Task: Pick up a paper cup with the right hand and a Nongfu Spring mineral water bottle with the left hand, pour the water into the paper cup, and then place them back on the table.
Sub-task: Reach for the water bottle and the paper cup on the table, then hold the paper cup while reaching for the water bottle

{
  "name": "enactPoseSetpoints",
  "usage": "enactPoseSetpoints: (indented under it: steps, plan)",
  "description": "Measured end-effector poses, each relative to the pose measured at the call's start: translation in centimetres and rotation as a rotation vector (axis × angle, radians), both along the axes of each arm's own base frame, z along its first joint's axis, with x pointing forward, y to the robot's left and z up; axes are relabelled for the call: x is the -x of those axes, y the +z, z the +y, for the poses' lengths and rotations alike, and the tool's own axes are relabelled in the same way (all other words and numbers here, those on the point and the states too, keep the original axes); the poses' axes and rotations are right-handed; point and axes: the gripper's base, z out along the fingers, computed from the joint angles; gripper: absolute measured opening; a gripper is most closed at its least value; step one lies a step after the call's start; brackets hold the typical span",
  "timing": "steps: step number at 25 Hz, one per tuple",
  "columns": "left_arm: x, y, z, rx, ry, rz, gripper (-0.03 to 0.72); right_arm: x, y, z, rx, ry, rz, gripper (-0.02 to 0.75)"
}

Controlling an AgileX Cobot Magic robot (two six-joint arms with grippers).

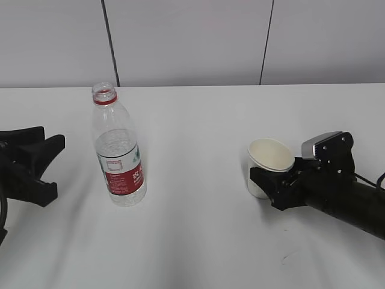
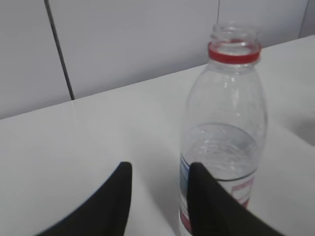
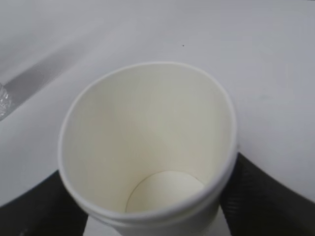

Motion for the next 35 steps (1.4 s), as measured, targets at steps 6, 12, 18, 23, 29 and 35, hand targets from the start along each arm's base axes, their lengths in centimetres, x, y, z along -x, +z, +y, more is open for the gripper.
enactPoseSetpoints:
  steps: [6, 12, 18, 23, 29, 35]
  plan:
    - [0.2, -0.3, -0.2, -0.022, -0.031, 0.027, 0.292, 0.0, 0.0, 0.0, 0.0, 0.0, 0.0, 0.544]
    - [0.1, -0.6, -0.2, -0.002, -0.028, 0.052, 0.495, 0.0, 0.0, 0.0, 0.0, 0.0, 0.0, 0.544]
    - [-0.4, -2.3, -0.6, 0.003, -0.045, 0.105, 0.533, 0.0, 0.0, 0.0, 0.008, 0.003, -0.005, 0.544]
    - [-0.9, -4.0, -1.3, 0.054, -0.098, 0.121, 0.533, 0.0, 0.0, 0.0, 0.011, 0.004, -0.007, 0.544]
    - [-1.6, -7.2, -1.8, 0.077, -0.114, 0.217, 0.547, 0.0, 0.0, 0.0, 0.011, 0.004, -0.007, 0.544]
    - [-3.3, -8.6, -3.1, 0.07, -0.171, 0.235, 0.554, 0.0, 0.0, 0.0, 0.01, 0.003, -0.007, 0.544]
